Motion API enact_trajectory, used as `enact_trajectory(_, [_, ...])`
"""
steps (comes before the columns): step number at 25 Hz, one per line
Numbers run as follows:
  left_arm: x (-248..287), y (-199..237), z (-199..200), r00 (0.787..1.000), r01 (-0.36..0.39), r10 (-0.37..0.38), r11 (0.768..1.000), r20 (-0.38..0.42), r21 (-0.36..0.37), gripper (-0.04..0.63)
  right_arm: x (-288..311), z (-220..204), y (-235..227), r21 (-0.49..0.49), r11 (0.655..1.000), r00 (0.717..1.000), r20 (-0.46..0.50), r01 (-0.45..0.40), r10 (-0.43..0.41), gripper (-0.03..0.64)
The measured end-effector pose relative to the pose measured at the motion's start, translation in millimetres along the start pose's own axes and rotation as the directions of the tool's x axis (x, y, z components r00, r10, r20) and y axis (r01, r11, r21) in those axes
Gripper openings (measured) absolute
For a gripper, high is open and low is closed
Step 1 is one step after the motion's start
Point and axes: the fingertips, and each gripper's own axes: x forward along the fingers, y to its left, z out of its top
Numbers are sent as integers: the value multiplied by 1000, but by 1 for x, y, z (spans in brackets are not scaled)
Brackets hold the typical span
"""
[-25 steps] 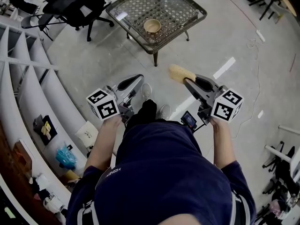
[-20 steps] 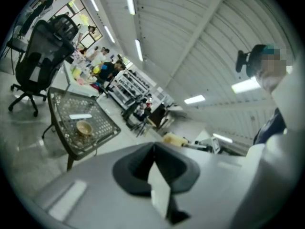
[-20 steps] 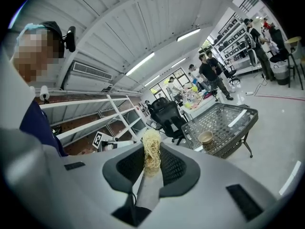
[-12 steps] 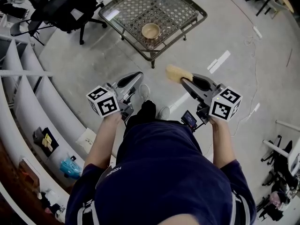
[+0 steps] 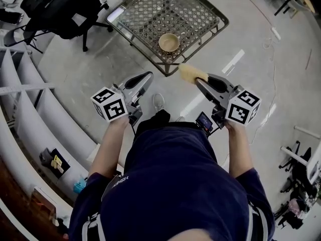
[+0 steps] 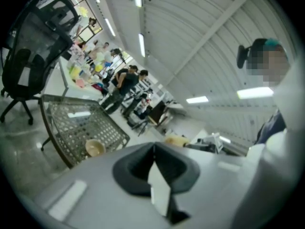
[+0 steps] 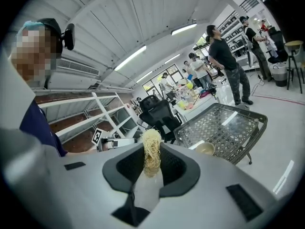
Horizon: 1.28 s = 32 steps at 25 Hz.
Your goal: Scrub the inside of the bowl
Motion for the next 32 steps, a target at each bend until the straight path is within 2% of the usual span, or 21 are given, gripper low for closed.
enact_trajectory(9, [5, 41, 37, 999, 19, -19, 1000, -26, -3, 5, 36, 22, -16, 32, 997, 998, -4, 64, -64, 72])
enact_trajectory(15, [23, 61, 43, 999, 15, -15, 1000, -46, -13, 5, 42, 30, -34, 48, 994, 996, -14, 94, -93, 72])
enact_trajectory(24, [61, 104, 49, 994, -65, 62, 998, -92, -22, 5, 69, 43, -86, 97, 993, 997, -54, 68, -63, 72])
enact_trajectory(32, [104, 144, 41, 969, -171, 177, 984, -174, 49, 6, 81, 61, -132, 109, 993, 994, -100, 44, -33, 72])
